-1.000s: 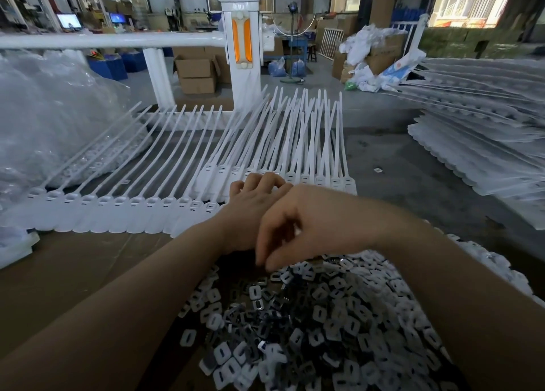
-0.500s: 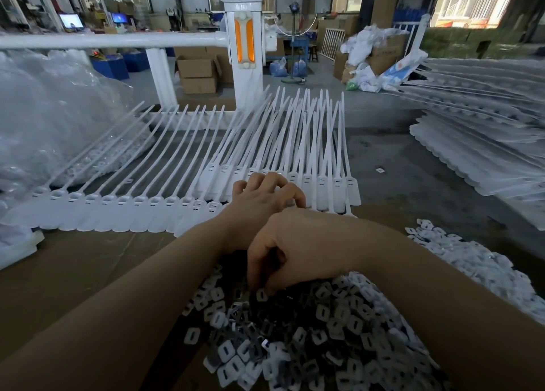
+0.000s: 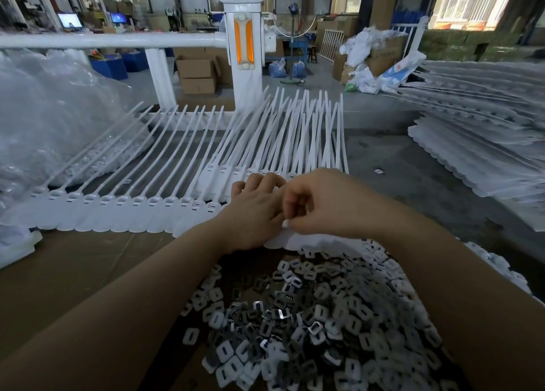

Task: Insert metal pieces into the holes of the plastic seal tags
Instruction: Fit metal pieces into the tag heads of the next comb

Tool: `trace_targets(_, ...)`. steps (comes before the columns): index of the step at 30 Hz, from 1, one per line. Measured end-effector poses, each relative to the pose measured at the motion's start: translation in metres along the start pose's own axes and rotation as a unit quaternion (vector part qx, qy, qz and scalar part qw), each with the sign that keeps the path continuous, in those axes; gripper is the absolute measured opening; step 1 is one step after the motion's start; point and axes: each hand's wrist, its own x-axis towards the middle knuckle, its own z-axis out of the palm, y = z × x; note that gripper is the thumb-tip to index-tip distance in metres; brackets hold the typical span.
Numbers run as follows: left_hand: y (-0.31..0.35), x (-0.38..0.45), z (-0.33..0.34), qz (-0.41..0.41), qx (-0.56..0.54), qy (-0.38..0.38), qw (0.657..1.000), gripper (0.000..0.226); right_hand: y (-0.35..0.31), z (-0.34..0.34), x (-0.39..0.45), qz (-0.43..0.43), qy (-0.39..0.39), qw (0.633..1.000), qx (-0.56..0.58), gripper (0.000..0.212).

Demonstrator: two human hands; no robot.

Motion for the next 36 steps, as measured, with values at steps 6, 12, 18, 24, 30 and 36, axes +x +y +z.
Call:
trace_targets(6,0.004,-0.003,0.0,-0.023,-0.015,0.047,0.998,0.027,0.025,-0.001,0.002,0.062,0.002,0.997,-0.052,0.016)
trace_targets(12,0.004,-0.004,0.002,-0.017,-0.009,0.044,0.999,0.04,0.028,-0.005,-0.002,0.064,-0.017,0.998,-0.01,0.018)
trace_targets(18,0.002,-0.002,0.005,-0.015,0.012,-0.005,1.0,0.053,0.031,-0.003,-0.002,0.08,0.016,0.997,0.017,0.009)
trace_targets(24,0.0,-0.003,0.007,-0.017,0.016,-0.012,1.0,0.056,0.026,0.005,0.002,0.074,-0.026,0.997,-0.022,0.008)
trace_targets(30,0.001,-0.003,0.007,-0.02,0.015,-0.012,1.0,0.057,0.034,-0.003,-0.002,0.153,0.076,0.982,0.084,0.004)
trace_targets(36,0.0,-0.002,0.006,-0.022,0.013,-0.013,1.0,0.056,0.044,-0.006,-0.006,0.263,0.09,0.955,0.103,0.01)
